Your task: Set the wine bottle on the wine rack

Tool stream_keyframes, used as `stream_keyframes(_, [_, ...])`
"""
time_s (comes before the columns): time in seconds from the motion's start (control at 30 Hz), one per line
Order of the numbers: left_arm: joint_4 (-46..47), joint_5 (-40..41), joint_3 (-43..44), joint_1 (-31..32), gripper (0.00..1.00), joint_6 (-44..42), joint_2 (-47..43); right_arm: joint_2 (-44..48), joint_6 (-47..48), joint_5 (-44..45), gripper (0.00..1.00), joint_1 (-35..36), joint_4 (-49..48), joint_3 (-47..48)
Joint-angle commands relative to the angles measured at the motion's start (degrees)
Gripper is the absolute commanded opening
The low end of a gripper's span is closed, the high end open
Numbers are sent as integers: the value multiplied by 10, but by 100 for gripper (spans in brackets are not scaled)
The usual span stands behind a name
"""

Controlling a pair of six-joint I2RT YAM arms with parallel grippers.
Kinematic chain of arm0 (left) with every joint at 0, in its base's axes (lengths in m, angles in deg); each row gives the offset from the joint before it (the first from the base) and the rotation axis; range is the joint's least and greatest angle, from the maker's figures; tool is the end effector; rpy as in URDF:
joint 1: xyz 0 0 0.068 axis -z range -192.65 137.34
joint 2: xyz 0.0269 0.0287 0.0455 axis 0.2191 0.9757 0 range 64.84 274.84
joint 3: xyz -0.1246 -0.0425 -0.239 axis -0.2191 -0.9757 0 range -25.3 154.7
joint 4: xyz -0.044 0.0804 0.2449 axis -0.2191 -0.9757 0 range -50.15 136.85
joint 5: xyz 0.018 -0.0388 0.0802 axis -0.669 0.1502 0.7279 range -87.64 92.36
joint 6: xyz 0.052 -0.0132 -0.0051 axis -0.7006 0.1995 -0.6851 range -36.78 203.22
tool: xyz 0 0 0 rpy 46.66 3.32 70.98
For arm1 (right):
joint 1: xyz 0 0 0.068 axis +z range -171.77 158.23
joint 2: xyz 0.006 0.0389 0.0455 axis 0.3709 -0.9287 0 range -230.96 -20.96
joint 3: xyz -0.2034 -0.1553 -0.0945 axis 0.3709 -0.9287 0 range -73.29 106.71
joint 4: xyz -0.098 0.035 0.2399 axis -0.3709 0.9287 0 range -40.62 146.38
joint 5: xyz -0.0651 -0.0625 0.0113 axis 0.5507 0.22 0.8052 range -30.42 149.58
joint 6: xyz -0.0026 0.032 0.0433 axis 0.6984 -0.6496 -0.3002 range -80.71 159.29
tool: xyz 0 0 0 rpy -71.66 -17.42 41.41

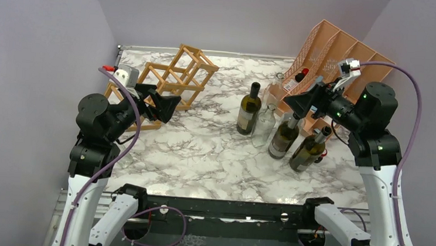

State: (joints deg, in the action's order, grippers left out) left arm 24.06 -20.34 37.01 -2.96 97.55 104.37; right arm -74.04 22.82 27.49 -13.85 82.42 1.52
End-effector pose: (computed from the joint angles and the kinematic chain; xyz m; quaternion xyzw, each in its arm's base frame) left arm 0.1217 -0.0347 0.4317 0.1110 0.6984 -0.2804 0.6491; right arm 0.1647 0.0421 0.4506 -0.1193 0.7542 0.3376 0.5504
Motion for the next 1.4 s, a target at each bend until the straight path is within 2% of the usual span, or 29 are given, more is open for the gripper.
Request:
stream_keyframes(0.0, [17,-13,26,-5,99,1,-8,-9,3,-23,79,3,-29,-2])
stream_keyframes(0.27, [17,-22,38,-5,99,-4,-6,-37,22,-85,80,3,-66,4])
stream_keyframes(0.53, [18,-21,46,-5,99,-9,13,-79,42,-72,79,9,-67,36])
stream_keyframes(0.67, [19,-17,46,-5,99,-6,28,-111,65,-7,77,49,-50,57])
stream_keyframes(0.83, [24,-12,40,-5,99,-4,37,-183,99,194,75,193,-21,99])
stream_keyframes(1.03, [27,-11,34,-5,99,-4,44,-245,88,372,72,249,-22,121])
stream_keyframes(1.27, [37,-13,24,-5,99,-1,51,-286,99,396,72,268,-26,123])
stream_keyframes(1.37, [39,-14,20,-5,99,4,52,-297,99,398,69,271,-34,110])
